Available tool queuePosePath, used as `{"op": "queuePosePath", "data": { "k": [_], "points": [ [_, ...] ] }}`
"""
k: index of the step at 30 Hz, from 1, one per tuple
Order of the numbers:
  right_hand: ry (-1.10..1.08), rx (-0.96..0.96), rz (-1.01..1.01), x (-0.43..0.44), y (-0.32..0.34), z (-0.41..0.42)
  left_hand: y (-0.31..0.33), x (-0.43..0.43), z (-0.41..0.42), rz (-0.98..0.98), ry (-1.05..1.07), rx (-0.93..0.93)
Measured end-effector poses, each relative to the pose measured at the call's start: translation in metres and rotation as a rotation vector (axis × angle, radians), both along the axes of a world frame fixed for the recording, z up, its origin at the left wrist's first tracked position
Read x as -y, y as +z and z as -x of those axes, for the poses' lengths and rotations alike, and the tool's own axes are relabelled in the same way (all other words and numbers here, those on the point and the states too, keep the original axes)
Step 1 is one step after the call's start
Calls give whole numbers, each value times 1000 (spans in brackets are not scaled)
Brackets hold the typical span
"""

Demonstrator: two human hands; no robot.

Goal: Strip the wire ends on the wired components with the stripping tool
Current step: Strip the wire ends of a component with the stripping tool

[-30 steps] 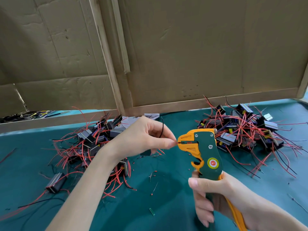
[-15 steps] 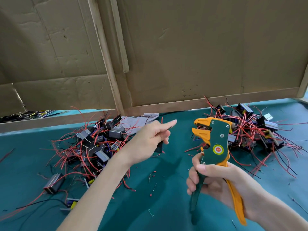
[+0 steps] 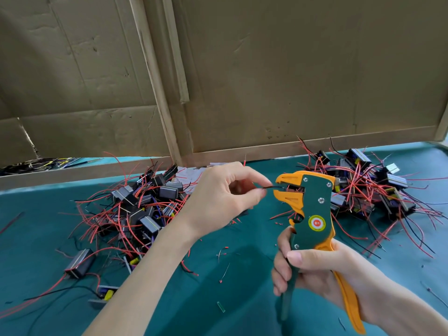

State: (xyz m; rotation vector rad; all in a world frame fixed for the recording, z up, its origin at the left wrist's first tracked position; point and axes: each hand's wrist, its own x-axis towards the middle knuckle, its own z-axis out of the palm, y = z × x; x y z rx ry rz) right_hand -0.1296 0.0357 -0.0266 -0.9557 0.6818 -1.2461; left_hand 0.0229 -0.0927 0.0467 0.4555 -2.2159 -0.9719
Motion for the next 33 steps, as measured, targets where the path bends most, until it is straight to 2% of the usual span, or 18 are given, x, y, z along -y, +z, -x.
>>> {"op": "queuePosePath", "data": {
  "k": [6,12,18,20,22,25,27,30,33],
  "points": [
    [20,-26,10,-1,1,-1,2,1,-3,-49,-35,31],
    [16,-84,-23,-6,3,-3,6,4,-6,14,-30,80],
    [-172,-116,-214,-14,7,-18,4,8,-8,8,-35,114],
    [-257,-81,-297,-13,7,-21,-1,9,-5,-2,15,139],
    [-253,-20,-313,-10,5,-22,-8,9,0,-38,50,189],
    [-186,214,-294,0,1,-19,-12,14,6,49,128,234],
    [-241,304,-326,6,-3,-17,-8,18,13,113,220,136],
    [-275,404,-383,12,-11,-13,6,18,47,125,313,-114],
    [-257,437,-421,13,-16,-13,20,5,100,113,269,-243]
  ]
}}
